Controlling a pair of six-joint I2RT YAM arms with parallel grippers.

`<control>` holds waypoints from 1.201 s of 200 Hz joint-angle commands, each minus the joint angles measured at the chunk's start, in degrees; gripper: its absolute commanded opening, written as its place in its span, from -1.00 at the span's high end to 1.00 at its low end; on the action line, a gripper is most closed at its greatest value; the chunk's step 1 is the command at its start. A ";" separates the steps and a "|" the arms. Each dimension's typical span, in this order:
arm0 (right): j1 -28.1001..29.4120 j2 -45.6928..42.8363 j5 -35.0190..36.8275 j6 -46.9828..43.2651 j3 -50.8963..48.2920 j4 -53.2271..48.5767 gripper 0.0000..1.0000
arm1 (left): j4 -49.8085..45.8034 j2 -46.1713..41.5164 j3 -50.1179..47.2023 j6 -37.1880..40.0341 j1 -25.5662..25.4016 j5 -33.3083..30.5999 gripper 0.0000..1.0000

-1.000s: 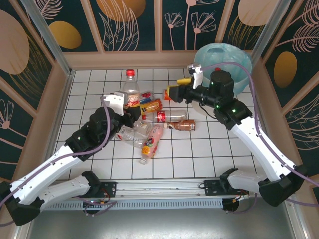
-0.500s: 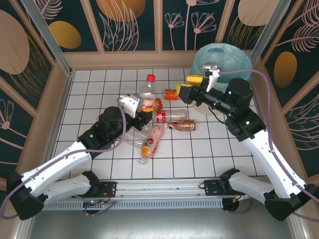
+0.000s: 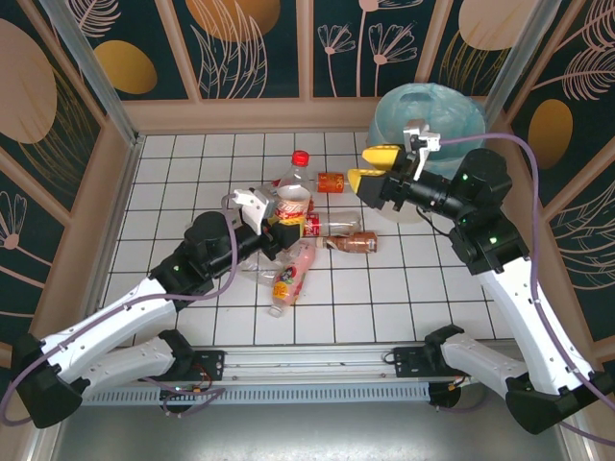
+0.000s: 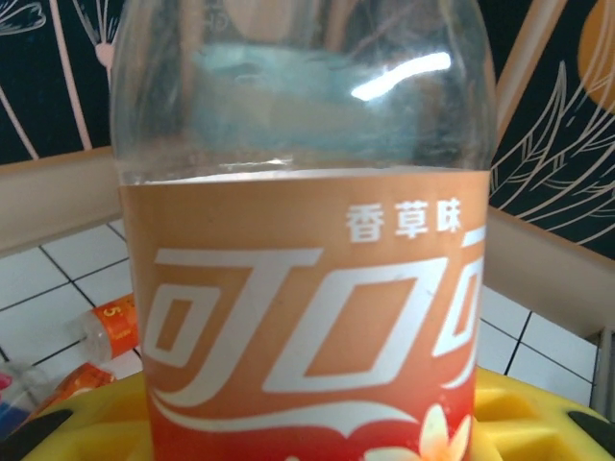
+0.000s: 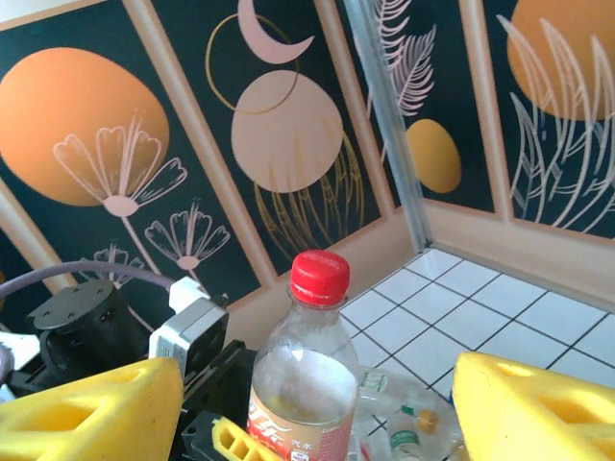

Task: Put the plastic bottles in the bin

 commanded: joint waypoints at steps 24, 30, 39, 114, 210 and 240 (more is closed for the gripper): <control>0.32 -0.04 -6.01 4.38 0.22 3.83 -0.50 | 1.51 -1.87 2.27 2.70 -0.26 6.35 0.49; 0.41 0.35 -6.06 4.59 0.53 3.68 -0.51 | 1.98 -2.14 1.99 2.90 -0.19 6.70 0.49; 0.59 1.07 -6.40 4.99 1.02 3.61 -0.51 | 2.36 -2.38 1.55 3.10 -0.20 7.36 0.49; 9.70 7.57 1.22 -0.21 7.35 -3.75 -0.54 | 1.92 -1.63 2.42 3.58 -0.29 10.91 0.50; 14.50 12.80 5.60 -0.55 10.38 -3.95 -0.51 | 1.27 -1.16 2.47 3.50 -0.42 12.41 0.51; 15.71 14.42 5.27 -0.83 10.86 -3.68 -0.35 | 2.14 0.12 2.64 3.41 -0.40 13.79 0.52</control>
